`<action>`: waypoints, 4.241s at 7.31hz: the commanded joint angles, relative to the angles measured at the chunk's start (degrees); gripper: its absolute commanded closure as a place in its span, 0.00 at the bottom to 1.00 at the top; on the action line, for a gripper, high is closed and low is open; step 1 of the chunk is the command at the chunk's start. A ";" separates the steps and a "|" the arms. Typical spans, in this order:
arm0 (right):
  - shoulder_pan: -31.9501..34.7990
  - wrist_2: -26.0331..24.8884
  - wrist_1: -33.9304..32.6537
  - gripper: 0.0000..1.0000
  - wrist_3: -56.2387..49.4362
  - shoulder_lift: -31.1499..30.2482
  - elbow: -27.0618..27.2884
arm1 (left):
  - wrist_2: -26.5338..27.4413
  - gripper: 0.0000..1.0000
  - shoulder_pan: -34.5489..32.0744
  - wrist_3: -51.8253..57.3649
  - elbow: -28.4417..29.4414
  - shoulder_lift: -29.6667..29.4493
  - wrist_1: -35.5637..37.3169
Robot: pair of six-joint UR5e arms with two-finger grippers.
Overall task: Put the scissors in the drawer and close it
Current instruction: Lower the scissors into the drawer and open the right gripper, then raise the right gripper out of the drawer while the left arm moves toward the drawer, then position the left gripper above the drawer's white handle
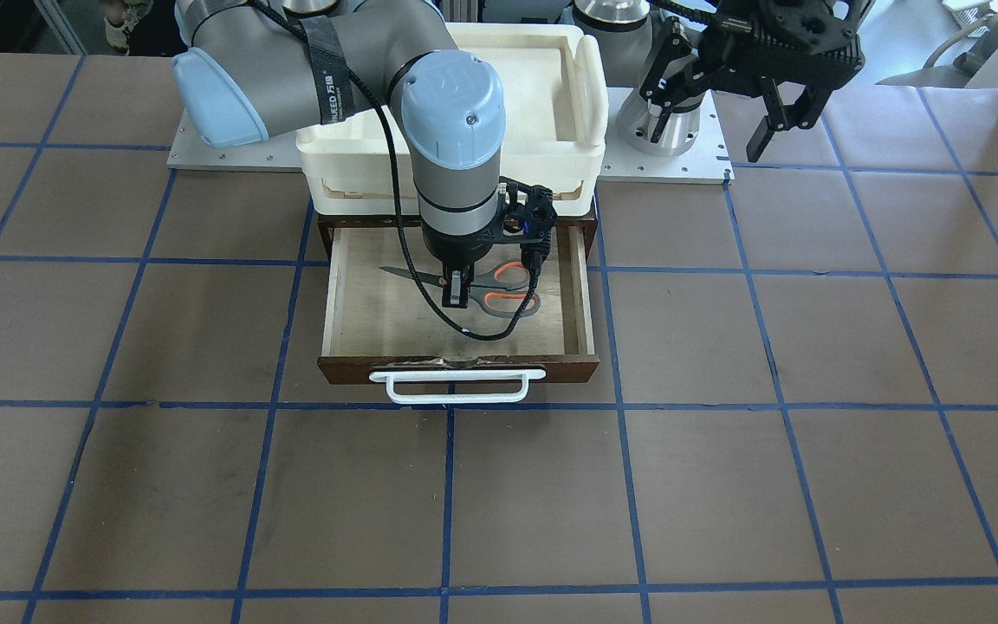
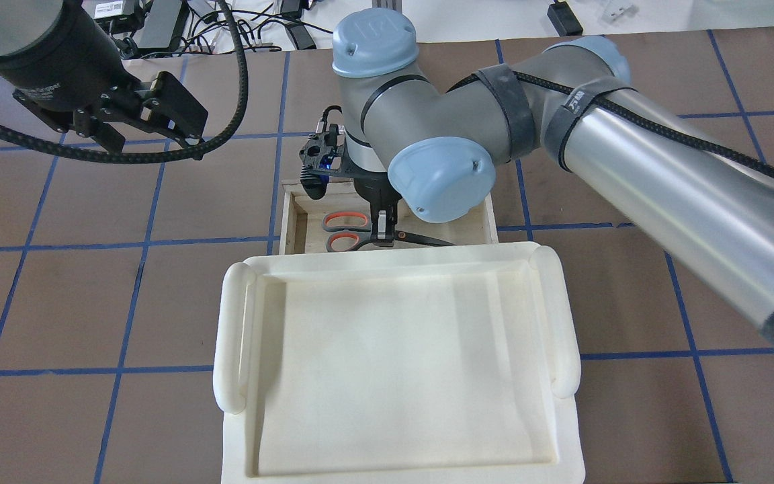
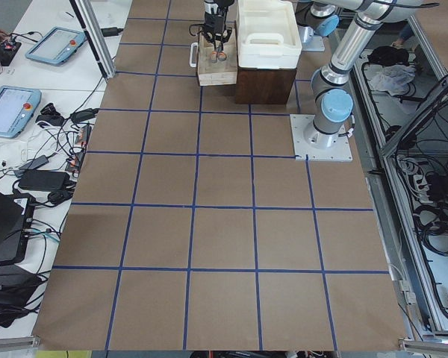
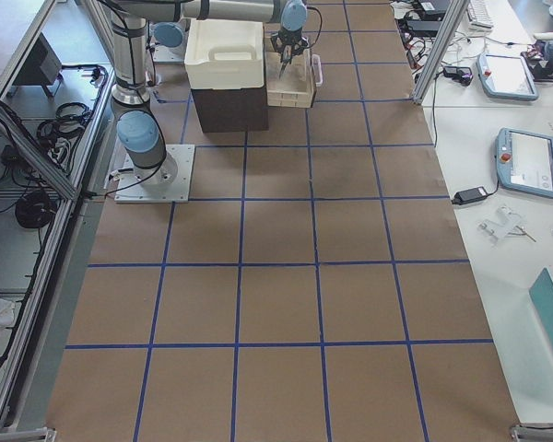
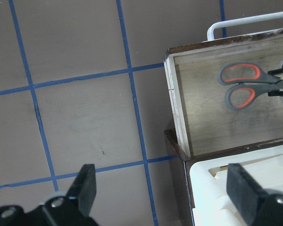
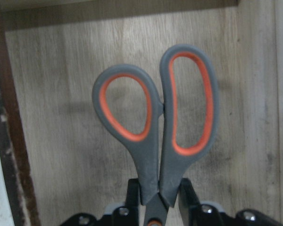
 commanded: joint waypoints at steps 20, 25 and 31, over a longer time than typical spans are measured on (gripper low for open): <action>-19.54 -1.20 3.78 0.00 65.06 -22.72 2.11 | 2.12 0.00 -9.91 -6.65 7.12 -22.93 13.96; -19.72 -8.68 9.49 0.00 65.67 -24.48 2.65 | 2.04 0.00 -13.36 -12.80 14.59 -36.57 21.97; -24.43 -3.75 12.48 0.00 65.06 -22.30 2.65 | 1.68 0.00 -15.12 -14.13 13.89 -41.41 23.30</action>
